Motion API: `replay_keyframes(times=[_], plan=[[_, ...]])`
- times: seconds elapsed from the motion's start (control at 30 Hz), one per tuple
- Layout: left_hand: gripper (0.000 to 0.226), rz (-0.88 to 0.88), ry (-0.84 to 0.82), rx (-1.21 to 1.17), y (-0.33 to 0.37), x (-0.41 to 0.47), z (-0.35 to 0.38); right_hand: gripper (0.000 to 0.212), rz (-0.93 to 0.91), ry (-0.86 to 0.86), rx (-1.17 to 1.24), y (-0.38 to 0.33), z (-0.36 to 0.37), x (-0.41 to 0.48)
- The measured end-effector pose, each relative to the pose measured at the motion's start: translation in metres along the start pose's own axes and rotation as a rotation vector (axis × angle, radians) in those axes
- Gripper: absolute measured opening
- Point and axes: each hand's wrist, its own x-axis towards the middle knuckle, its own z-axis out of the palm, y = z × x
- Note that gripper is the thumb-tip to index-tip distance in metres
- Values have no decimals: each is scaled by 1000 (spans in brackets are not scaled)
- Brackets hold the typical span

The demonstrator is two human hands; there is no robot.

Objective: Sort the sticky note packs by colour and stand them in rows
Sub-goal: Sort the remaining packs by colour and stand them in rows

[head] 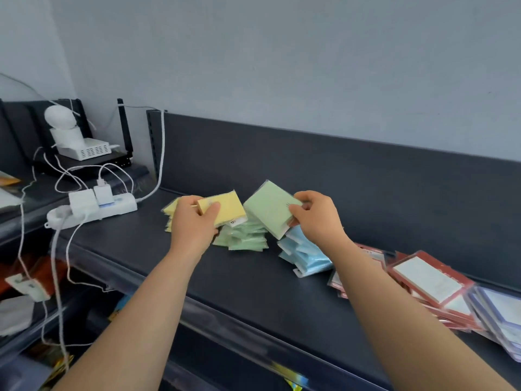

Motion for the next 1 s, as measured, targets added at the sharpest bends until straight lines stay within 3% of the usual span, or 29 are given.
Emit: replay_keyframes(times=[0.3, 0.53, 0.67, 0.83, 1.0], plan=[[21, 24, 112, 233, -33, 70, -36, 33, 60, 22, -127, -12, 58, 32], [29, 70, -51, 450, -42, 122, -42, 25, 94, 73, -738, -18, 84, 40], [38, 79, -173, 598, -51, 140, -40, 12, 170, 64, -945, -19, 93, 34], [46, 95, -255, 777, -62, 157, -48, 13, 188, 161, -964, -28, 107, 21], [42, 122, -344, 673, -67, 164, -65, 34, 37, 262, -726, -49, 132, 4]])
